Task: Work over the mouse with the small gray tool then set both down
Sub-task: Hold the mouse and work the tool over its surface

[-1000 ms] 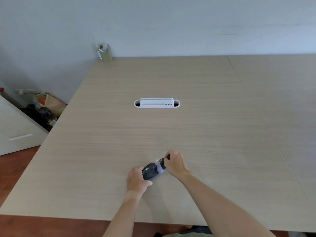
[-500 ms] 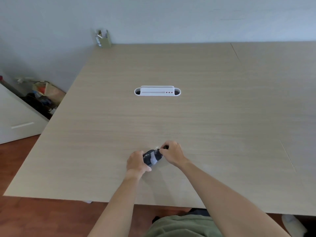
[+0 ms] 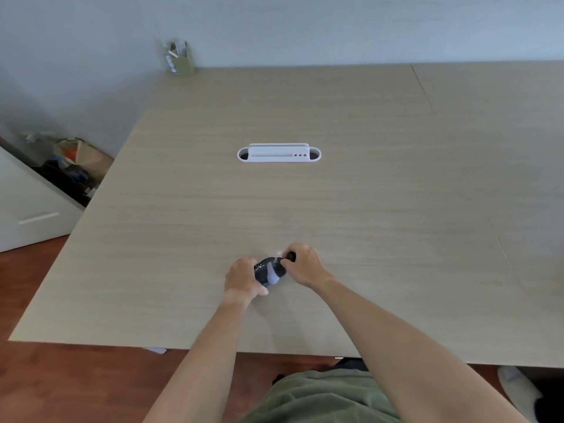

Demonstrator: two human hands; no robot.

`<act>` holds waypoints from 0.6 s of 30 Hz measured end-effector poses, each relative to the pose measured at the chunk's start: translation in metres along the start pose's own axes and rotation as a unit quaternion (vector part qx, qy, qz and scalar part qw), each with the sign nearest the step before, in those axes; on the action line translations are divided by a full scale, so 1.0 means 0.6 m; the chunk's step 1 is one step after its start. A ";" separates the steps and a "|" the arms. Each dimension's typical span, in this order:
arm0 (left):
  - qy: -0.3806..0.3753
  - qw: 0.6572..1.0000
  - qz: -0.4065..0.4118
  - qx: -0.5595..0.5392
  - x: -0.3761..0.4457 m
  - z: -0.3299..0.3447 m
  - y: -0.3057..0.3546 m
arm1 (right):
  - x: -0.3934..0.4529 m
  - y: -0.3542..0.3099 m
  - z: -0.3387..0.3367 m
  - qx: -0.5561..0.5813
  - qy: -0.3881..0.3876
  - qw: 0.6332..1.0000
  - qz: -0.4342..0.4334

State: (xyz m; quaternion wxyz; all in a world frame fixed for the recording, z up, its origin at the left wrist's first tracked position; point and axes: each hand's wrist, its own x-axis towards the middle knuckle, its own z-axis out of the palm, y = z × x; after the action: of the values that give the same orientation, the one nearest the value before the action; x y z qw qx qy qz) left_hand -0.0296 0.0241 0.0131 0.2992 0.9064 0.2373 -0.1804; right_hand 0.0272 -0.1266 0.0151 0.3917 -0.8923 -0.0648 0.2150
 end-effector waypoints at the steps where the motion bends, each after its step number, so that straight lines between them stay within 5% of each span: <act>1: -0.002 1.000 0.002 0.000 0.001 -0.001 0.000 | 0.000 0.001 -0.002 -0.033 0.012 0.999 -0.001; 5: -0.009 1.000 0.013 0.020 0.005 -0.005 0.000 | 0.006 -0.004 -0.014 -0.042 0.085 0.996 0.003; 10: -0.015 0.998 0.030 0.055 0.008 -0.008 0.001 | 0.008 -0.008 -0.007 0.051 -0.006 0.998 0.045; 14: -0.013 0.997 0.041 0.059 0.009 -0.010 0.001 | 0.007 0.008 -0.013 -0.012 0.039 0.997 0.061; 18: -0.020 0.997 0.044 0.064 0.014 -0.012 -0.001 | 0.006 -0.004 -0.022 0.069 0.037 0.995 0.065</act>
State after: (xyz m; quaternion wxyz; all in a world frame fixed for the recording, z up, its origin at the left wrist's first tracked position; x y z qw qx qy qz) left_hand -0.0219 0.0319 0.0143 0.2533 0.9296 0.1789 -0.1994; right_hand 0.0363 -0.1324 0.0236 0.4401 -0.8725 0.0227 0.2110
